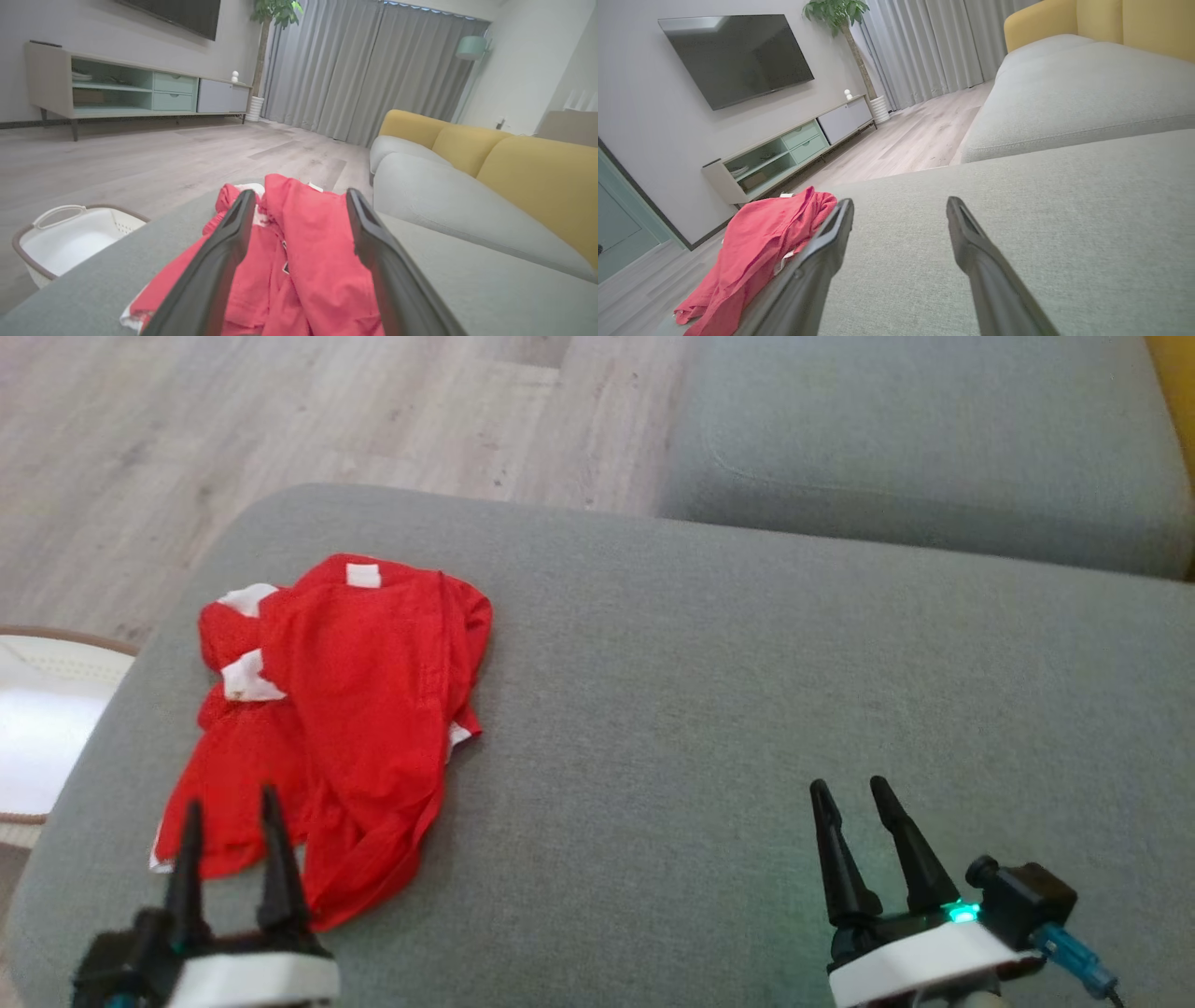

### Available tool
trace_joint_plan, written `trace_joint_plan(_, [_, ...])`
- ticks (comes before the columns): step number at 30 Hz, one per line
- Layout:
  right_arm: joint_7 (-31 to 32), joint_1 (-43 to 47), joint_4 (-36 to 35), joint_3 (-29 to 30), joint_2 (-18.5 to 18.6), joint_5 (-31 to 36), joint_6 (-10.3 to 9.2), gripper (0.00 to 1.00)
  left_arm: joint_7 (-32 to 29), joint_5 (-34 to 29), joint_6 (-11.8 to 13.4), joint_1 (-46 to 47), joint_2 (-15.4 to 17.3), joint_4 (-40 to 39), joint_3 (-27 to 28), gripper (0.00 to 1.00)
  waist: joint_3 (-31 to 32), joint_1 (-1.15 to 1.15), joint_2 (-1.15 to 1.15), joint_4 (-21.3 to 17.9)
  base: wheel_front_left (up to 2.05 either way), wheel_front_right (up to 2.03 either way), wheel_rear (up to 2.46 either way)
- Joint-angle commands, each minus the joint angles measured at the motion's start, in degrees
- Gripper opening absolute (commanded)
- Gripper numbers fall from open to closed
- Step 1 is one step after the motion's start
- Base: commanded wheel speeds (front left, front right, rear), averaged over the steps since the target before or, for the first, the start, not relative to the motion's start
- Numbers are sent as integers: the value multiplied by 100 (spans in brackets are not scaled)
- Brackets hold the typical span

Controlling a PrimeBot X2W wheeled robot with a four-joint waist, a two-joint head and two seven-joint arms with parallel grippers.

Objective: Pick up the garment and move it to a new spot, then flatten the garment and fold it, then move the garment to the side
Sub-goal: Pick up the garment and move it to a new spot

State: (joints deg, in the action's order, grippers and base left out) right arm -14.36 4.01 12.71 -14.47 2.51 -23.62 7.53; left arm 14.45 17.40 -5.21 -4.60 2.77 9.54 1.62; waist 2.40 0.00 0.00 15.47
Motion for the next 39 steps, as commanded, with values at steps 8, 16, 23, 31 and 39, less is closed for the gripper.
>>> trace_joint_plan(8, [-63, -600, -388, 45, 37, 182, -4, 100, 55, -426, -108, 1221, 304, 199, 444, 100, -697, 0, 0, -370, 0, 0, 0])
trace_joint_plan(16, [-63, -997, -648, 456, 37, 319, -4, 100, -733, -453, -212, 2949, 1261, 1362, -20, 100, -1514, 0, 0, -564, 0, 0, 0])
trace_joint_plan(23, [-63, -1322, -769, 603, 37, 433, -4, 100, -1983, -48, -225, 4232, 2112, 2463, -782, 100, -2086, 0, 0, -790, 0, 0, 0])
trace_joint_plan(31, [-63, -1425, -835, 593, 37, 486, -4, 100, -2572, 518, -226, 4913, 2641, 3507, -1479, 100, -2468, 0, 0, -974, 0, 0, 0])
trace_joint_plan(39, [-63, -1459, -841, 658, 37, 535, -4, 100, -2722, 986, -227, 5139, 2655, 4262, -1925, 0, -2551, 0, 0, -979, 0, 0, 0])
